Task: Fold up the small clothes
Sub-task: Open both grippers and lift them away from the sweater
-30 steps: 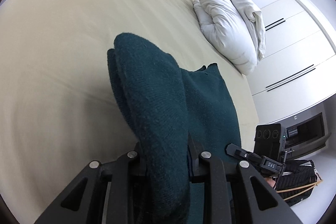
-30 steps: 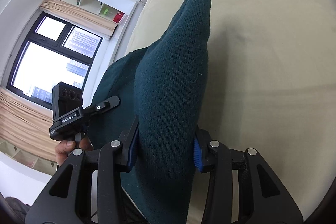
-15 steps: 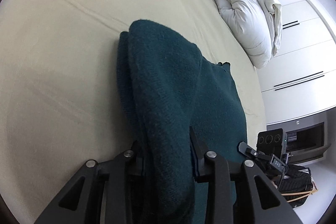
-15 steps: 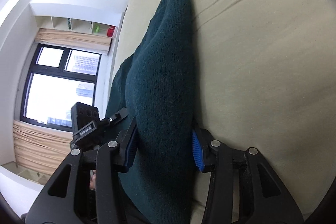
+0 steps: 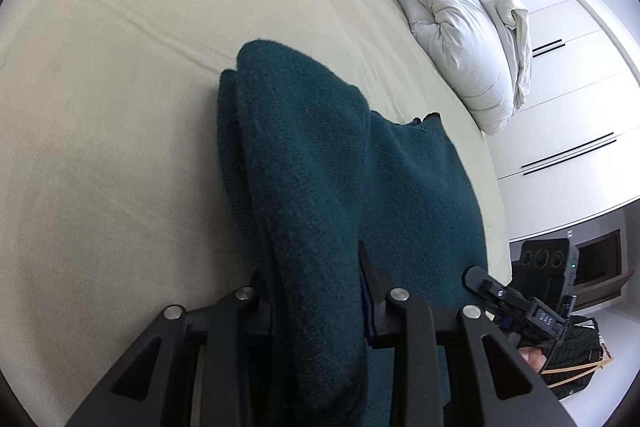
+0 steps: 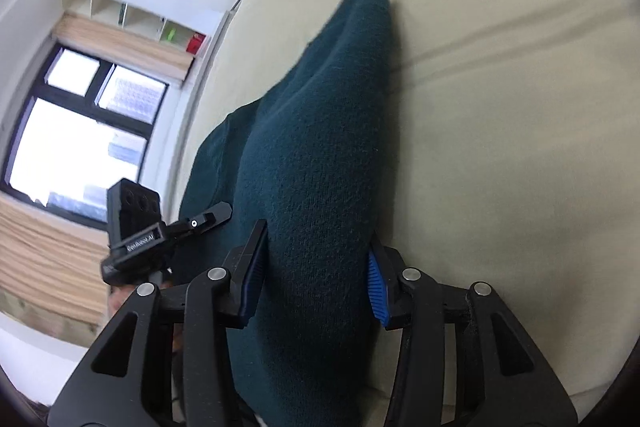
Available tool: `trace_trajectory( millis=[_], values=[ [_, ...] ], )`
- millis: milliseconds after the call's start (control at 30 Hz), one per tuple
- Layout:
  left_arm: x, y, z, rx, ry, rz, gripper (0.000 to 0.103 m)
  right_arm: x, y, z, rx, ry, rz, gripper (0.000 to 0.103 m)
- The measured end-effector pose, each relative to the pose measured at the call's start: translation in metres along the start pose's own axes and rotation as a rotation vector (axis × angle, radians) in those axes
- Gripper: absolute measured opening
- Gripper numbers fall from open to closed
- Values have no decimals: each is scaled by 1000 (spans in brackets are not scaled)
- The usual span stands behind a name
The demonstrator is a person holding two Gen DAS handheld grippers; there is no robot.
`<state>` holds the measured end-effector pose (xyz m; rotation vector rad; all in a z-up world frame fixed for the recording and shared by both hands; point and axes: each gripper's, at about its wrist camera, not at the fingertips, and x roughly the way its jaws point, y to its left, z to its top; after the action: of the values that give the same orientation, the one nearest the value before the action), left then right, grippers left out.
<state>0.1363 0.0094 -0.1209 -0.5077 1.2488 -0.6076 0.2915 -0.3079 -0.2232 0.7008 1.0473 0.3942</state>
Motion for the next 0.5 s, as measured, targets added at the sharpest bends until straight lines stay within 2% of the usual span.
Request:
trace_trajectory(
  millis=[100,167,233,300,400,500],
  values=[
    [7,4,1,0,6,4,31,2,11,4,-26,-5,4,40],
    [11,12,1,-23,17,-31,34,7,-4,3,15,15,10,40],
    [10,14,1,-29,17,-50,34,12,-32,-3,106,19,99,42],
    [7,10,1,-20,15,-39,35,8,-39,-6,146,-5,149,42],
    [-6,5,-1,-16,-12,1,39,-5,-38,-7,166,-38,118,46],
    [-31,-6,-6,26,-78,56,44,-32,-34,-9,174,-112,34,47]
  ],
)
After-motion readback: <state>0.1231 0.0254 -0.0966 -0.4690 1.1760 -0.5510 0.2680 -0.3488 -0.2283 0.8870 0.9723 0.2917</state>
